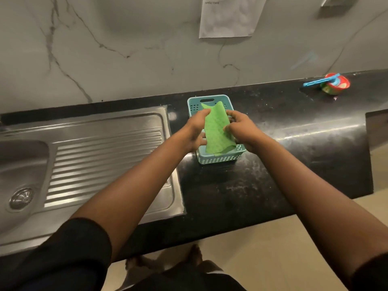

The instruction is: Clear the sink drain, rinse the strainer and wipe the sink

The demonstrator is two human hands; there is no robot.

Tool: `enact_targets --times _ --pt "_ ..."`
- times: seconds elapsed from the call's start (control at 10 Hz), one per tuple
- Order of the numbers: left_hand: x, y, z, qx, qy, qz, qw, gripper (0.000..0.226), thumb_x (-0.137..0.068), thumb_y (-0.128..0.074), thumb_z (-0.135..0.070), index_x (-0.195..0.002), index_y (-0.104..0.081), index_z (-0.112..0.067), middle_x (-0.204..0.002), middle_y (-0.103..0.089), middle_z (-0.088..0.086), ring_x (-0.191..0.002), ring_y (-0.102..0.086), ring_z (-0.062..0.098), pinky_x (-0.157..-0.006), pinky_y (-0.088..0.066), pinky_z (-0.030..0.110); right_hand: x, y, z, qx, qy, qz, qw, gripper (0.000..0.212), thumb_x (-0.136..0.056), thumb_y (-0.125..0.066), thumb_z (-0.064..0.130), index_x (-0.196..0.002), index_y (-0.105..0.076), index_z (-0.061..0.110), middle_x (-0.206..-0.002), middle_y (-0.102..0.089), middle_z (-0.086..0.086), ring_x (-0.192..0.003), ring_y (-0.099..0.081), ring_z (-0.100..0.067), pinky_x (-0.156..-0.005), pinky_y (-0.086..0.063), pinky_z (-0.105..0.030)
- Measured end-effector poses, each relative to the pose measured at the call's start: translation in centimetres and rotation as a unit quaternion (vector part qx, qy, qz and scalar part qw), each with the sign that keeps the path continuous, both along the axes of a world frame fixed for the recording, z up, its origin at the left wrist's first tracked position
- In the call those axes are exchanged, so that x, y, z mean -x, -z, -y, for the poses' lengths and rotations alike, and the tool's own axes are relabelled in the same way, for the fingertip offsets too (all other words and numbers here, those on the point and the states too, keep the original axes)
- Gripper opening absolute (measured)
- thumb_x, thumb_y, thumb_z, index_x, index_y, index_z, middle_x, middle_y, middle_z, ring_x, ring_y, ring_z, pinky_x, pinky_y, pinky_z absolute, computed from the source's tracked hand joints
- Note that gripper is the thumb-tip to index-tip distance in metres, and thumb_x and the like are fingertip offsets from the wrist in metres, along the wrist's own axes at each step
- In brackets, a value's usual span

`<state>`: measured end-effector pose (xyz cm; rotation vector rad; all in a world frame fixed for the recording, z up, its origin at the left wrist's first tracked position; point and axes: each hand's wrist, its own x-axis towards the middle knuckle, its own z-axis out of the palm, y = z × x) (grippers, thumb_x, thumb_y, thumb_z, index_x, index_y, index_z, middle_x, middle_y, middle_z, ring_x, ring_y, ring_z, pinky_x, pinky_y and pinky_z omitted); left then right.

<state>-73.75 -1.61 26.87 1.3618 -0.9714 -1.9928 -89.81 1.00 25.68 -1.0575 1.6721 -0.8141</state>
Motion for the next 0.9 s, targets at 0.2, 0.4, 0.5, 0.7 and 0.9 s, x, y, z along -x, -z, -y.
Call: enact_targets --times 0.2,0.4,0.5,0.7,0.9 --pt "2.5 0.9 2.1 -0.022 -0.074 0.010 0.997 0.049 -0.113 -0.027 -0.044 -0.094 -0.064 -0.018 -0.060 -0.077 0.001 -0.050 -0.075 0.017 -0.038 -0.054 0.028 0.4 1.8 2.9 -0.022 -0.015 -0.020 0.999 0.065 -0.090 -0.038 -0.012 -0.148 -0.051 0.014 -0.119 -0.071 -0.016 -0.106 -0.072 -0.036 -0.079 -0.062 -0.045" --pt "3.7 3.1 2.8 -0.027 -0.077 0.024 0.996 0.055 -0.113 -0.023 -0.048 -0.104 -0.068 -0.018 -0.069 -0.081 0.001 -0.058 -0.078 0.016 -0.044 -0.058 0.027 0.3 3.9 3.8 -0.042 -0.043 -0.037 0.998 0.063 -0.091 -0.039 -0.013 -0.148 -0.048 0.012 -0.127 -0.067 -0.013 -0.100 -0.068 -0.031 -0.065 -0.057 -0.032" --pt "3.9 3.4 2.7 0.019 -0.046 0.077 0.996 0.055 -0.113 -0.025 -0.047 -0.145 -0.059 -0.017 -0.137 -0.071 0.014 -0.122 -0.070 0.030 -0.103 -0.057 0.046 0.3 4.4 3.6 -0.046 -0.053 -0.081 0.994 0.070 -0.093 -0.044 -0.010 -0.159 -0.035 0.010 -0.134 -0.058 -0.009 -0.091 -0.065 -0.020 -0.069 -0.056 -0.031" --pt "1.4 1.3 2.1 0.172 0.024 0.140 0.975 0.058 -0.112 -0.030 -0.049 -0.160 -0.042 -0.020 -0.162 -0.050 0.012 -0.149 -0.049 0.032 -0.125 -0.036 0.054 -1.2 2.9 3.5 0.024 -0.089 -0.220 0.971 0.064 -0.094 -0.056 0.005 -0.156 -0.044 0.010 -0.160 -0.046 -0.012 -0.144 -0.048 -0.029 -0.109 -0.043 -0.036" --pt "-5.6 -0.4 0.1 0.282 -0.021 0.224 0.933 0.056 -0.114 -0.032 -0.042 -0.166 -0.033 -0.020 -0.173 -0.035 0.003 -0.159 -0.032 0.019 -0.127 -0.024 0.033 -7.1 -0.6 2.1 0.156 -0.112 -0.170 0.967 0.046 -0.103 -0.057 0.025 -0.149 -0.056 0.017 -0.152 -0.057 -0.004 -0.140 -0.053 -0.021 -0.116 -0.041 -0.039"
